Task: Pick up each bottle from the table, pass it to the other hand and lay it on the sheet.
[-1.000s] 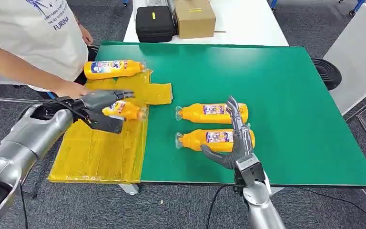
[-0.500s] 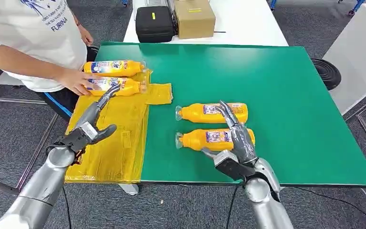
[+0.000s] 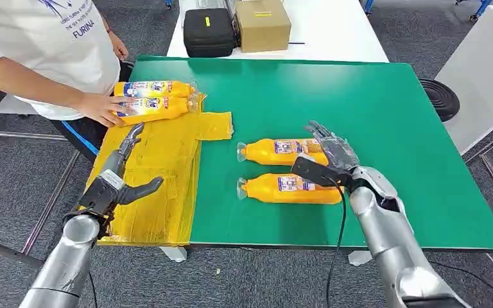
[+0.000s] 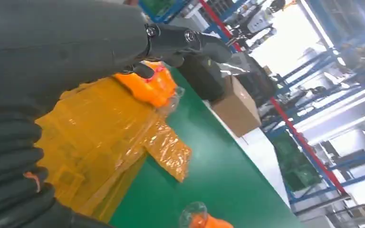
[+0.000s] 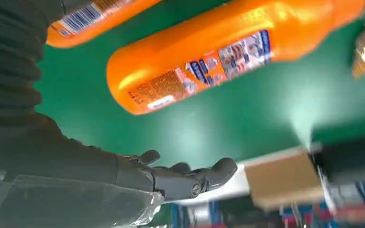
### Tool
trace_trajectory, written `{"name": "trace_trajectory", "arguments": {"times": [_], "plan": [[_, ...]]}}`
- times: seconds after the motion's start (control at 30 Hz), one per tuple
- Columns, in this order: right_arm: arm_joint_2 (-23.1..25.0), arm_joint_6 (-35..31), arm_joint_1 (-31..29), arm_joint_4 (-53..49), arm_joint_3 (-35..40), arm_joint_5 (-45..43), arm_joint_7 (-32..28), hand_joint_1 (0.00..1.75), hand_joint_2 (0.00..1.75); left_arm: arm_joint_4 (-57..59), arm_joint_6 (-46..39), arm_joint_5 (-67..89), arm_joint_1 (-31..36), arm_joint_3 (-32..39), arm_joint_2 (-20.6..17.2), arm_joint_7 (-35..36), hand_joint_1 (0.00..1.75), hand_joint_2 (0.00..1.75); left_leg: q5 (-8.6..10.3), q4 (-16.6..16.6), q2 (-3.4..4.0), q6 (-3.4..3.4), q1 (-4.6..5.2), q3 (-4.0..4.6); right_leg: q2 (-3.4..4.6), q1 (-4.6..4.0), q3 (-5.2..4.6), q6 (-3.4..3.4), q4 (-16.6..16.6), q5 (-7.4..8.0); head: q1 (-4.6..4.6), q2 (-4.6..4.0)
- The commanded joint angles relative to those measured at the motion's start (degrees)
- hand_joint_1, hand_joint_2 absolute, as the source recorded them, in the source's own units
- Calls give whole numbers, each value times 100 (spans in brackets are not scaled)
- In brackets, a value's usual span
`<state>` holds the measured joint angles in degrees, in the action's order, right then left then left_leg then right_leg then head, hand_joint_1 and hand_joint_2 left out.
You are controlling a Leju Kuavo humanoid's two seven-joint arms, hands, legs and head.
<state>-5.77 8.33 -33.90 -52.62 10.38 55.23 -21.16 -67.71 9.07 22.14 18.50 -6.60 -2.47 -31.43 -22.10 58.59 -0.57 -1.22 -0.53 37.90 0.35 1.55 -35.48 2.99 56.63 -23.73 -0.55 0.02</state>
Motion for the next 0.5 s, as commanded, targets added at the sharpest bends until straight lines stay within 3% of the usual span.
{"name": "trace_trajectory", "arguments": {"times": [0.03, 0.27, 0.5], "plan": [[-21, 390, -1700, 2866, 1006, 160, -56, 0, 175, 64, -80, 87, -156, 232, 128, 155, 0, 175, -12, -1, 18, 4, -3, -24, 12, -6, 19, -16, -2, -6, -4, 0], [161, 360, -1818, 2987, 1176, 87, -188, 0, 175, 47, -107, 99, -183, 201, 50, 180, 0, 175, -7, 0, 12, 3, -6, -10, 7, -6, 7, -11, 1, -5, 0, 0], [76, -4, -1791, 1721, 1425, -354, -477, 0, 175, -213, -206, 65, -449, 374, -28, 217, 0, 175, -12, 4, 24, 4, -3, -8, 17, -3, 0, -15, 8, -7, 0, 0]]}}
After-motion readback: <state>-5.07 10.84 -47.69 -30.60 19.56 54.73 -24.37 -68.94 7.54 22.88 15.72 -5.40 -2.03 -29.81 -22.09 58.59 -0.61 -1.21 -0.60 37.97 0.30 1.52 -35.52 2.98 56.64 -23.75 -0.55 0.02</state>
